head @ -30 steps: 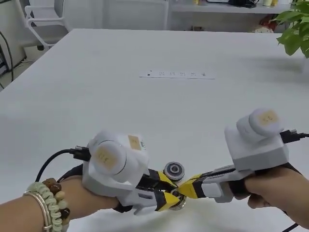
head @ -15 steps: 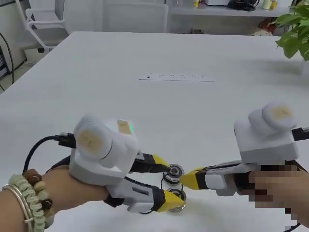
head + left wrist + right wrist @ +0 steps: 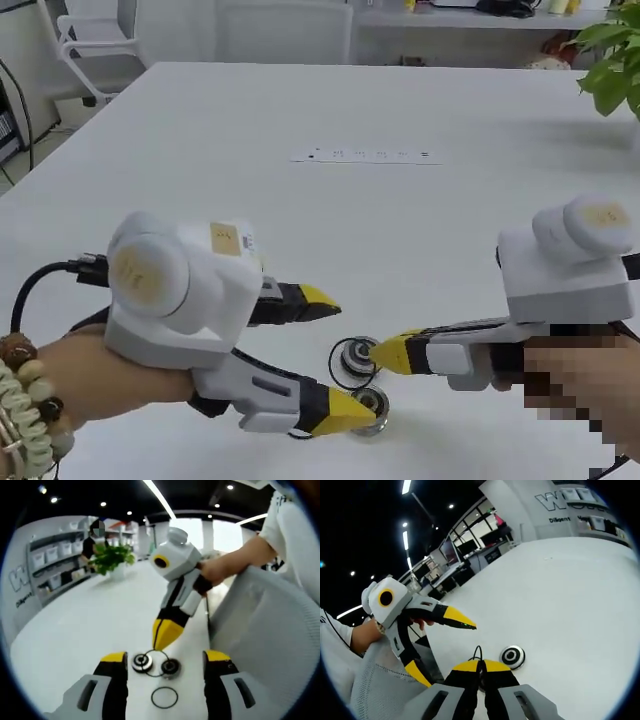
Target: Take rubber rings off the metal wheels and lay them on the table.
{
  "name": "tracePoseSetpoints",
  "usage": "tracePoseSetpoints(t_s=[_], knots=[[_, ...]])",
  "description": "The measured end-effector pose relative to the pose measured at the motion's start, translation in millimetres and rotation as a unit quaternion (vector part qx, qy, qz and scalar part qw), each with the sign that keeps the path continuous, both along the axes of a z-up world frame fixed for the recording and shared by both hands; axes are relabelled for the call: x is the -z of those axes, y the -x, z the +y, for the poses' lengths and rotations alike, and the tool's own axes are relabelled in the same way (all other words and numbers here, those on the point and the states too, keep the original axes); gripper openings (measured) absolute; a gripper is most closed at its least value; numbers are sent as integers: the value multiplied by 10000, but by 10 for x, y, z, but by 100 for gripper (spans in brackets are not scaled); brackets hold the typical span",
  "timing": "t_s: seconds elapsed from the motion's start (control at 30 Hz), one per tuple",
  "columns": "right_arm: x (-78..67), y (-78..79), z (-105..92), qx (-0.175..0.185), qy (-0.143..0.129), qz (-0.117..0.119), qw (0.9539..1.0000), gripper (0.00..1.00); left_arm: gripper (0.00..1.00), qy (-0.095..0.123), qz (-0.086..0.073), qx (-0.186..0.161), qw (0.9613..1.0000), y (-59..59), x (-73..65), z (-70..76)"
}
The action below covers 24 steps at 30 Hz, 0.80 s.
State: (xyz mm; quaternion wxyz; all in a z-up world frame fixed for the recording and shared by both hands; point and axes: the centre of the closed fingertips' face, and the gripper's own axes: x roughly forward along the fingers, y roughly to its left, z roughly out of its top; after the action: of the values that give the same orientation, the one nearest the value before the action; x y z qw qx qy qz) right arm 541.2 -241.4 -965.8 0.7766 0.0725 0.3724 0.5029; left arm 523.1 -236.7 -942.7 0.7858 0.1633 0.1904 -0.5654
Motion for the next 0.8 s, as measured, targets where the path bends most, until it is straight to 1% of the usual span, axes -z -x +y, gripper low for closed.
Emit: tracePoseSetpoints(t_s=[0.07,0.1,0.17,0.27,0.37,0.47,0.5,0.6,0.67,0.73,0.8], knots=[[-9,16,19,-47,12,-36,10000,0,63,-30,6,18,10000,23,-19,32],[-12,21,27,-64,15,-49,10000,0,64,-112,-25,44,9999,38,-32,73],[-14,32,47,-101,27,-70,9999,0,68,-184,-6,30,9998,61,-74,148],[-9,75,101,-235,59,-110,9996,0,70,-155,-44,-29,9999,97,-170,267],[-14,114,150,-352,58,-123,9993,0,70,-161,-86,-242,9995,107,-249,437],[-11,152,194,-447,47,-105,9989,0,70,-207,-114,-375,9990,132,-281,565],[-6,173,217,-493,52,-100,9987,0,71,-212,-139,-462,9986,145,-298,637],[16,223,272,-610,84,-111,9980,0,71,-177,-101,-699,9973,200,-319,806],[35,253,303,-685,111,-133,9975,0,71,-175,-91,-816,9965,232,-315,885],[67,275,337,-763,167,-180,9968,0,71,-197,-66,-921,9955,282,-294,966],[108,280,364,-809,207,-170,9964,0,71,-251,1,-1010,9946,336,-253,1036]])
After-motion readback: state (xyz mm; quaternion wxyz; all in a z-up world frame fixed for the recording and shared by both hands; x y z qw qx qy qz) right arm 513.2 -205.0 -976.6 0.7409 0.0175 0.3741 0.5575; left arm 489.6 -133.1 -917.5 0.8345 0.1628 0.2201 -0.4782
